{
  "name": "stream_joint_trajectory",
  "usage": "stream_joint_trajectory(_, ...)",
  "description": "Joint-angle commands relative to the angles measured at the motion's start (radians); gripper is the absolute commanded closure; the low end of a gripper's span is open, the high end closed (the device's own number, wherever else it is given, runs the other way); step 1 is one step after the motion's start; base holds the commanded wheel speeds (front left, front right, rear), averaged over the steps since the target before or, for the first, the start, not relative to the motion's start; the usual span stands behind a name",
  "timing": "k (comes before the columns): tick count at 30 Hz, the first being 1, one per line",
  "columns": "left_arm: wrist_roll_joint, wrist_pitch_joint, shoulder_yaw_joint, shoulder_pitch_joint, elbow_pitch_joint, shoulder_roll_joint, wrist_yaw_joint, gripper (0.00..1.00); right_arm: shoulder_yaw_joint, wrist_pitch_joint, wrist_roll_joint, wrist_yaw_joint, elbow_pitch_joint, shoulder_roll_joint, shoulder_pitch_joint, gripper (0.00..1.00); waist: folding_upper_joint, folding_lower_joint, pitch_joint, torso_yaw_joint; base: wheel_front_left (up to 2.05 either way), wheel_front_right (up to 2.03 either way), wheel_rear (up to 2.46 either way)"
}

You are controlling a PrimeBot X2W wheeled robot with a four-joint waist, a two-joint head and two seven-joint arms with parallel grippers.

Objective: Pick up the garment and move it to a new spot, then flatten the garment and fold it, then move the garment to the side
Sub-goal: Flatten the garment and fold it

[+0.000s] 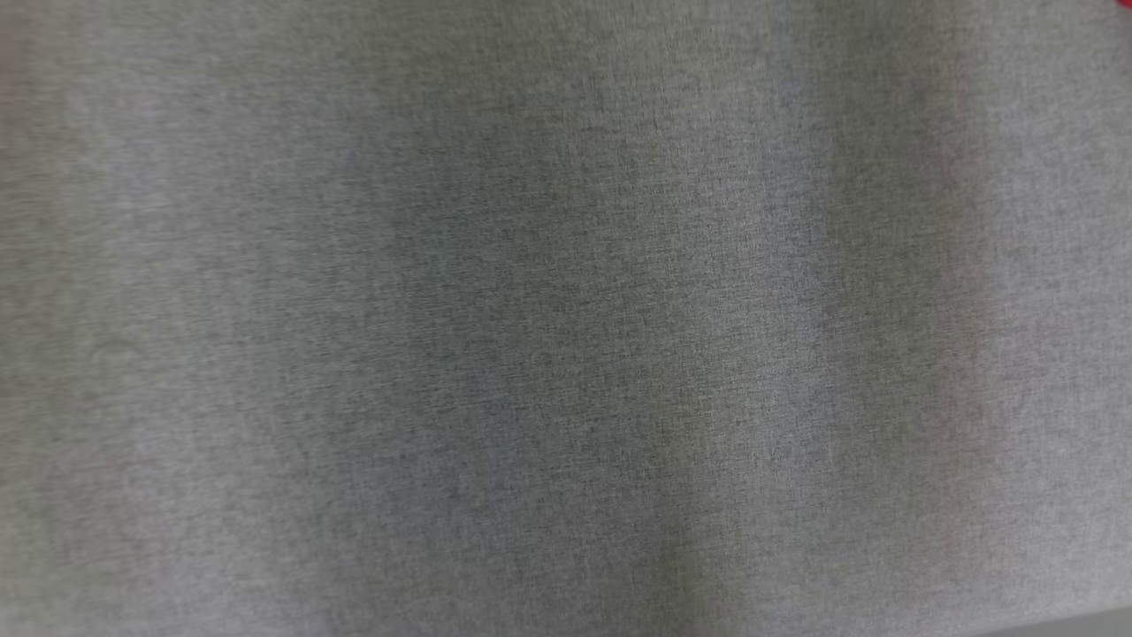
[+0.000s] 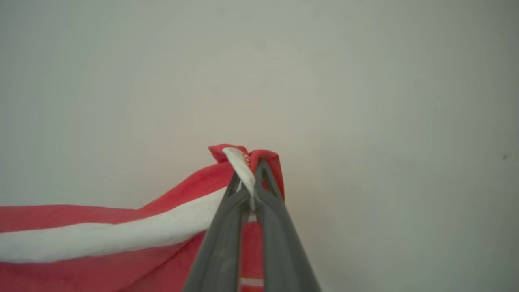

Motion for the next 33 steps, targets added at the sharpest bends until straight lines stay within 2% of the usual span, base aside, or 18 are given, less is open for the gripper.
stream_joint_trajectory(1,-0.017,-0.013,-0.02,-0.029,0.028,-0.001,0.003,1.0,-0.024,-0.024,-0.018,-0.002,0.045,0.014,-0.04,1.0,-0.0004,-0.0002,0.03,-0.019,0.0,0.0,0.0)
stream_joint_trajectory(6,-0.067,-0.035,-0.044,-0.062,0.069,-0.004,0.003,1.0,-0.067,-0.048,-0.02,-0.002,0.13,0.024,-0.091,1.0,-0.0004,-0.0002,0.054,-0.023,0.0,0.0,0.0)
stream_joint_trajectory(10,-0.109,-0.062,-0.107,-0.044,0.07,0.02,0.003,1.0,-0.074,-0.056,-0.01,-0.002,0.191,0.043,-0.116,1.0,-0.0004,-0.0002,0.097,-0.027,0.0,0.0,0.0)
stream_joint_trajectory(14,-0.156,-0.098,-0.126,0.005,0.051,0.035,0.003,1.0,-0.056,-0.048,0.012,-0.002,0.207,0.048,-0.075,1.0,-0.0004,-0.0002,0.115,-0.037,0.0,0.0,0.0)
stream_joint_trajectory(16,-0.155,-0.108,-0.165,0.065,0.023,0.055,0.002,1.0,-0.039,-0.043,0.032,-0.002,0.193,0.05,-0.024,1.0,-0.0004,-0.0002,0.111,-0.035,0.0,0.0,0.0)
stream_joint_trajectory(21,-0.181,-0.128,-0.178,0.302,-0.096,0.129,0.002,1.0,0.03,0.015,0.184,-0.002,0.07,0.053,0.211,1.0,-0.0004,-0.0002,0.042,-0.028,0.0,0.0,0.0)
stream_joint_trajectory(23,-0.196,-0.128,-0.11,0.435,-0.175,0.14,0.015,1.0,0.07,0.037,0.22,-0.002,-0.007,0.05,0.346,1.0,-0.0004,-0.0002,0.005,-0.019,0.0,0.0,0.0)
stream_joint_trajectory(27,-0.128,-0.127,-0.035,0.765,-0.358,0.168,0.093,1.0,0.109,0.081,0.309,-0.002,-0.179,0.024,0.634,1.0,-0.0004,-0.0002,-0.083,-0.015,0.0,0.0,0.0)
stream_joint_trajectory(30,-0.062,-0.128,0.007,1.002,-0.513,0.166,0.161,1.0,0.126,0.124,0.363,-0.002,-0.321,0.001,0.861,1.0,-0.0004,-0.0002,-0.145,-0.016,0.0,0.0,0.0)
stream_joint_trajectory(33,-0.01,-0.128,0.048,1.211,-0.643,0.146,0.206,1.0,0.113,0.169,0.401,-0.002,-0.455,-0.019,1.085,1.0,-0.0004,-0.0002,-0.204,-0.018,0.0,0.0,0.0)
